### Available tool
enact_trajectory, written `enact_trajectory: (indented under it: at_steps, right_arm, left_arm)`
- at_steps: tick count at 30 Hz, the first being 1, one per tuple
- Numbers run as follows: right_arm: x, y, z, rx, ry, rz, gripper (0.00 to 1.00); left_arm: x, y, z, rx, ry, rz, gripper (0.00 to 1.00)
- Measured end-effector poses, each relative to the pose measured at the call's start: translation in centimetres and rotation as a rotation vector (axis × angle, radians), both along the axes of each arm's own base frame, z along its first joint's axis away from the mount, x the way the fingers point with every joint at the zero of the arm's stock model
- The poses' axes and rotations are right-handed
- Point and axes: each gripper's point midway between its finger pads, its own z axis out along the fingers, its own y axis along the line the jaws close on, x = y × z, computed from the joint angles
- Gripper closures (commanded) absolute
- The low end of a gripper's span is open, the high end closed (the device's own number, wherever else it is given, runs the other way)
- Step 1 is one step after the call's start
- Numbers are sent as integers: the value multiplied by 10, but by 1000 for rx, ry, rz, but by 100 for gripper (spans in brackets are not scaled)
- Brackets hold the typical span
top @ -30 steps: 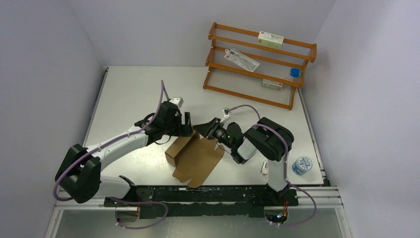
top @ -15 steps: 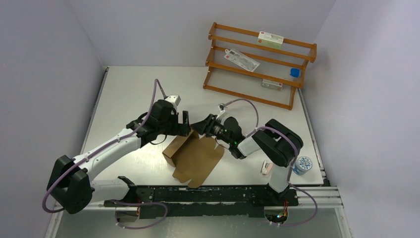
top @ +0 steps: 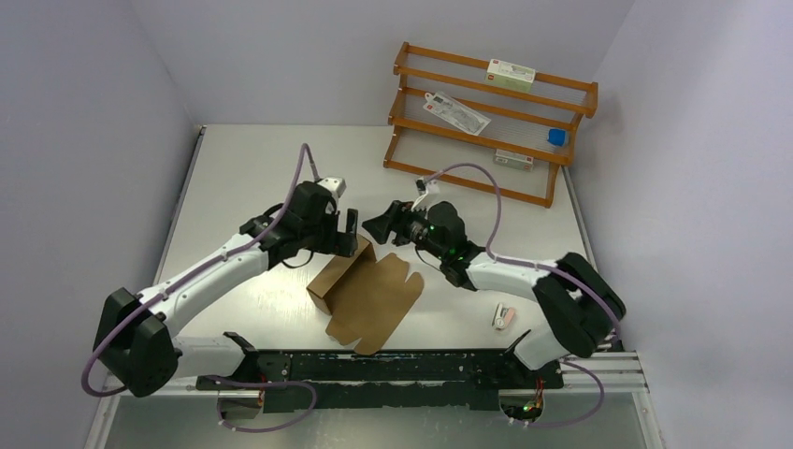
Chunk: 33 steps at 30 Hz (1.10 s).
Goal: Fold the paper box
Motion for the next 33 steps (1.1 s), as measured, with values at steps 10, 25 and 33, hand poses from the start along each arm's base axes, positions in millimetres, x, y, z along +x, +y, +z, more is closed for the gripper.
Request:
enact_trajectory:
  at_steps: [10, 25, 33]
  right_arm:
    - [-15, -75, -16, -264, 10, -182, 18]
    - [-31, -137, -25, -355, 11, -362, 17]
    - [-26, -150, -31, -368, 22, -406, 16]
  left_arm:
    - [-11, -29, -14, 161, 46, -101, 3]
    - [-10, -57, -22, 604, -118, -27, 16]
    - [-6, -53, -31, 791, -174, 17, 29]
